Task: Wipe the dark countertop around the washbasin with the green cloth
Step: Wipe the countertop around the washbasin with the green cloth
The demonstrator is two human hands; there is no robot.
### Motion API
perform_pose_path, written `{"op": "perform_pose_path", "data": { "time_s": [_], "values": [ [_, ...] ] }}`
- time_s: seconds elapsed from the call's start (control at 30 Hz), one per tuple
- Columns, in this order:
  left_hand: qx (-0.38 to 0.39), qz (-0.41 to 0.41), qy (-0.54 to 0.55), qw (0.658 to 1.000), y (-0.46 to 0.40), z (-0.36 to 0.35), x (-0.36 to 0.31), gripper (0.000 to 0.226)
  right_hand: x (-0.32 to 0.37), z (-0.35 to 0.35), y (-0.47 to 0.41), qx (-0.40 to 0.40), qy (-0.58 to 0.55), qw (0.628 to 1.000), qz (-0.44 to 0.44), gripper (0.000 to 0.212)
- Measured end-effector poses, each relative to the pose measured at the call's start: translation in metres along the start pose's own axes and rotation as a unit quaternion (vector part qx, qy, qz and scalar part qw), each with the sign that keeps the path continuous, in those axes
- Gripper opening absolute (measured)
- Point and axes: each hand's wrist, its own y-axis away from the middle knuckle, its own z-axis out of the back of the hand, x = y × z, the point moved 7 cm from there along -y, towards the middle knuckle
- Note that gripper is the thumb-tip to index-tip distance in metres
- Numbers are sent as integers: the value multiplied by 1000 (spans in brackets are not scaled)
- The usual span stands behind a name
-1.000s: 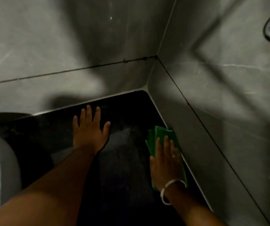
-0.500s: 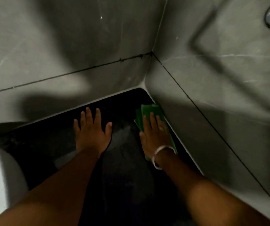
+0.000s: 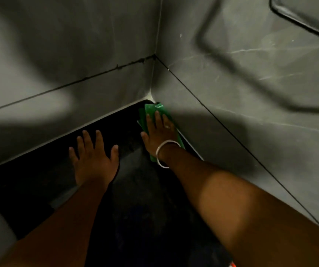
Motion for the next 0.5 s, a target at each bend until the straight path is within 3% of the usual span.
{"op": "perform_pose_path", "data": {
  "time_s": [0.13,0.33,0.5],
  "values": [
    [10,0,-1,1000,0,-1,0,75,-16,1,43,-10,-14,1000,9,73],
    [13,-3,10,1000,1,-1,-1,76,-107,-30,246,-4,8,997,-83,69],
    [3,-12,7,1000,-1,-7,0,77,-85,-26,188,25,43,997,-52,74]
  ]
}}
